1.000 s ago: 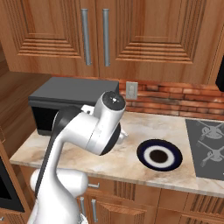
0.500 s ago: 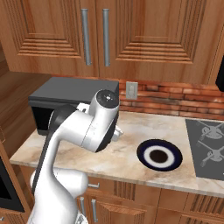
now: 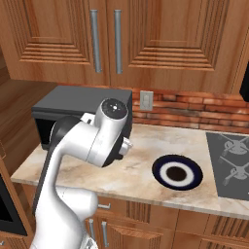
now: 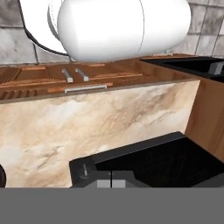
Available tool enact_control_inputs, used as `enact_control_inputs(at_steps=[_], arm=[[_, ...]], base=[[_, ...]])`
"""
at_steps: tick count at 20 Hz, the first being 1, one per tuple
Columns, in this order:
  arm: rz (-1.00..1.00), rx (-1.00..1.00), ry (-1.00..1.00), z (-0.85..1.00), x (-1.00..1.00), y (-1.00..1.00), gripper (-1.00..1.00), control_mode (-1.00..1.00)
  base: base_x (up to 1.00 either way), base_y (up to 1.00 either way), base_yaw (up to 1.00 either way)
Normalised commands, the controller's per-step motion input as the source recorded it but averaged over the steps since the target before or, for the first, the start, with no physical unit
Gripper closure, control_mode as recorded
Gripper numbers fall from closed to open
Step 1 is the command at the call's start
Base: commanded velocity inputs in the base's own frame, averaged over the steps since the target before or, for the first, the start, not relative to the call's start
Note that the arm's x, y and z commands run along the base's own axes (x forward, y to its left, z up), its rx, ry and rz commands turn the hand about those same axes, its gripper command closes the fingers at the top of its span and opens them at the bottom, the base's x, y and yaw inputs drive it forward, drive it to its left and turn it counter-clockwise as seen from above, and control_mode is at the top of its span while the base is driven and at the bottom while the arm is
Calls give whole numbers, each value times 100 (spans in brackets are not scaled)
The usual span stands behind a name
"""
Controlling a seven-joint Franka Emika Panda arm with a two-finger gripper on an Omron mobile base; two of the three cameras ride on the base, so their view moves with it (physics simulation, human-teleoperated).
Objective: Pull the toaster oven rack outwards. Pick up the baguette from the plate and place it on the toaster oven rack. Close the toaster oven door fully and set the temperature to the lowest setting.
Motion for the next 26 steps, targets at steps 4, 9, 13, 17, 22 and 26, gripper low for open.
enact_control_inputs(at_steps=[4,9,13,17,22,26], arm=[[0,0,0,0,0,12,100,-100],[-5,0,0,0,0,-4,100,-100],[-15,28,0,-9,0,-45,100,-100],[-20,39,-16,-24,0,-34,100,-100],[-12,29,-24,-21,0,-14,100,-100],[-5,20,-20,-16,0,0,100,-100]], base=[[0,0,0],[0,0,0],[0,0,0],[0,0,0],[0,0,0],[0,0,0]])
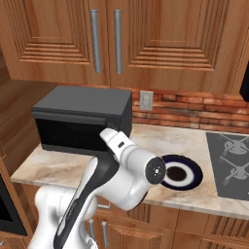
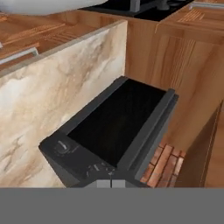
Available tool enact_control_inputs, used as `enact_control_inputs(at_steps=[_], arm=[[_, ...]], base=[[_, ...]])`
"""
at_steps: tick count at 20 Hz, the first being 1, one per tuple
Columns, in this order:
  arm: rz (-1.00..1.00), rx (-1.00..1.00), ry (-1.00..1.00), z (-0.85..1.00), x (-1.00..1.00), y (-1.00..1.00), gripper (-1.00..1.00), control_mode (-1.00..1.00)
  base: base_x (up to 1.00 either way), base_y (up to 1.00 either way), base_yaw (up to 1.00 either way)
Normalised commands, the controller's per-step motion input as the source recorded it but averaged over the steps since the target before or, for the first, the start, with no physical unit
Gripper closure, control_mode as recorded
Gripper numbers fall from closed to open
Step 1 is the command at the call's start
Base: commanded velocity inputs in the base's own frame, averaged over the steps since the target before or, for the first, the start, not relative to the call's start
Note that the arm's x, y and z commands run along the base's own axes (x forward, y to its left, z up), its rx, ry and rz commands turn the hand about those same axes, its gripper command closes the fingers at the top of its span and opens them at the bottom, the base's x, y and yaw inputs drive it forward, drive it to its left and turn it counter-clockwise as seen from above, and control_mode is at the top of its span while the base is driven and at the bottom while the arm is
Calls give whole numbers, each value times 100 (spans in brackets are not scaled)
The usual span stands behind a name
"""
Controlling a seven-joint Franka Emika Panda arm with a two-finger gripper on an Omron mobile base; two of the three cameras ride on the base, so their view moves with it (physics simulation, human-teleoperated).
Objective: Pull the toaster oven rack outwards. Pick up the baguette from the plate and place it on the toaster oven rack. Close the toaster oven door fully and set the temperature to the lowest setting.
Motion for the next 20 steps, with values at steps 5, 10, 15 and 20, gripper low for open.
enact_control_inputs(at_steps=[5,10,15,20], arm=[[-5,16,-8,-3,0,0,100,-100],[0,19,3,0,0,0,100,-100],[0,17,13,0,0,0,100,-100],[0,17,13,0,0,0,100,-100]], base=[[0,0,0],[0,0,0],[0,0,0],[0,0,0]])
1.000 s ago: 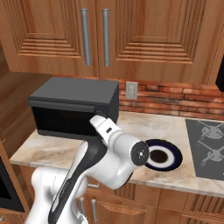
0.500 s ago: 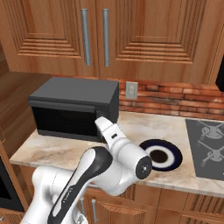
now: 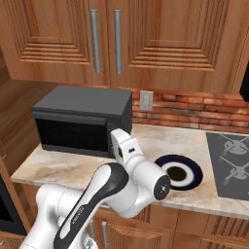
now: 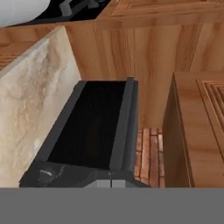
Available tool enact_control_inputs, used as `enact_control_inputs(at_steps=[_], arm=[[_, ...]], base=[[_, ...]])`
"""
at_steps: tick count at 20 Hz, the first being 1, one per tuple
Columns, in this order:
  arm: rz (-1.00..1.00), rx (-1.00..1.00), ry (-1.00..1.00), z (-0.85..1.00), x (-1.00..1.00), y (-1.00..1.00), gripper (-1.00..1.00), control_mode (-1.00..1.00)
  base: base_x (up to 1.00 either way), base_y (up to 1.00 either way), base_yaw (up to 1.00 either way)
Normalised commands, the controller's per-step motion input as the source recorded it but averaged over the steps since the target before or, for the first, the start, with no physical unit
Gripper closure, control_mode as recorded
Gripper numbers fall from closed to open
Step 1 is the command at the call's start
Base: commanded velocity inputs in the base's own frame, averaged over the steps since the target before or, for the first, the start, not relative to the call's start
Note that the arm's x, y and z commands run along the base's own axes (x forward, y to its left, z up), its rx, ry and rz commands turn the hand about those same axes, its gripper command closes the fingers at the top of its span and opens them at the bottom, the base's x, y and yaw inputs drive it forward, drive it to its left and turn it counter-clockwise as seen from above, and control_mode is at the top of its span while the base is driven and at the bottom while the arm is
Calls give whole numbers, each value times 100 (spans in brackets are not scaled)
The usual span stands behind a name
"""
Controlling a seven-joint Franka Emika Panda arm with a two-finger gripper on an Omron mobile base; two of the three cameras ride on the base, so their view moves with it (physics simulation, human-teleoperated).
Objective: Pull the toaster oven rack outwards. Pick up the baguette from the plate and place it on the toaster oven rack. Close the toaster oven door fully and set the temperature to the lowest setting.
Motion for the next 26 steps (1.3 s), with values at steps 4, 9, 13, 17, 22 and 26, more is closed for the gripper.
enact_control_inputs(at_steps=[4,9,13,17,22,26], arm=[[0,16,9,8,0,0,100,-100],[0,18,10,15,0,1,100,-100],[0,19,17,12,3,9,100,-100],[0,20,29,5,9,7,100,-100],[0,20,34,2,1,0,100,-100],[-1,3,51,0,1,0,100,-100]], base=[[0,0,0],[0,0,0],[0,0,0],[0,0,0],[0,0,0],[0,0,0]])
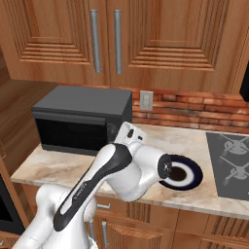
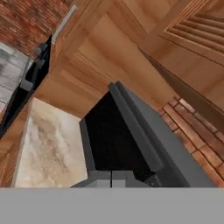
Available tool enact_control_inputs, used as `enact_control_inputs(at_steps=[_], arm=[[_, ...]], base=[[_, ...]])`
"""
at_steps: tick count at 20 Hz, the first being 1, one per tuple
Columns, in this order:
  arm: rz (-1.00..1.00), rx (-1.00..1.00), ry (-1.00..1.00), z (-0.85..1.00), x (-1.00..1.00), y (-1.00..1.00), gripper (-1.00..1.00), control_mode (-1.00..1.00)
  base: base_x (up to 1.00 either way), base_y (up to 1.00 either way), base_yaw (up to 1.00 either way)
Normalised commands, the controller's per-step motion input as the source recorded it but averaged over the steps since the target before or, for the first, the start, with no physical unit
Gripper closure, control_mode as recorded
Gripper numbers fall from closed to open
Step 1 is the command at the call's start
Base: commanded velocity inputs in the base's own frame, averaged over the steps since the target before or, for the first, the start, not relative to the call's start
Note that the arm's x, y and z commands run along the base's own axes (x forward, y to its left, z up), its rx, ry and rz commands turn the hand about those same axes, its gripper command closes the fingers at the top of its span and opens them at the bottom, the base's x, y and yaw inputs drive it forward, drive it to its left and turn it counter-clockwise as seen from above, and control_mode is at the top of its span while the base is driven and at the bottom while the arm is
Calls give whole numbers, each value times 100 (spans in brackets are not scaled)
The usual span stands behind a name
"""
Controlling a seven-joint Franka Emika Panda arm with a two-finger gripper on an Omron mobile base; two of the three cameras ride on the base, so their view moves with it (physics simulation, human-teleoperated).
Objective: Pull the toaster oven rack outwards. Pick up the baguette from the plate and place it on the toaster oven rack. Close the toaster oven door fully and set the temperature to the lowest setting.
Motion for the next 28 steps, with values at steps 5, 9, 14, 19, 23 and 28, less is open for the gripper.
enact_control_inputs(at_steps=[5,9,14,19,23,28], arm=[[0,-2,41,0,0,3,100,-100],[-9,8,2,0,0,0,100,-100],[-17,12,0,0,0,0,100,-100],[-18,10,2,0,0,8,100,-100],[-18,10,10,0,0,9,100,-100],[-12,11,12,0,0,4,100,-100]], base=[[0,0,0],[0,0,0],[0,0,0],[0,0,0],[0,0,0],[0,0,0]])
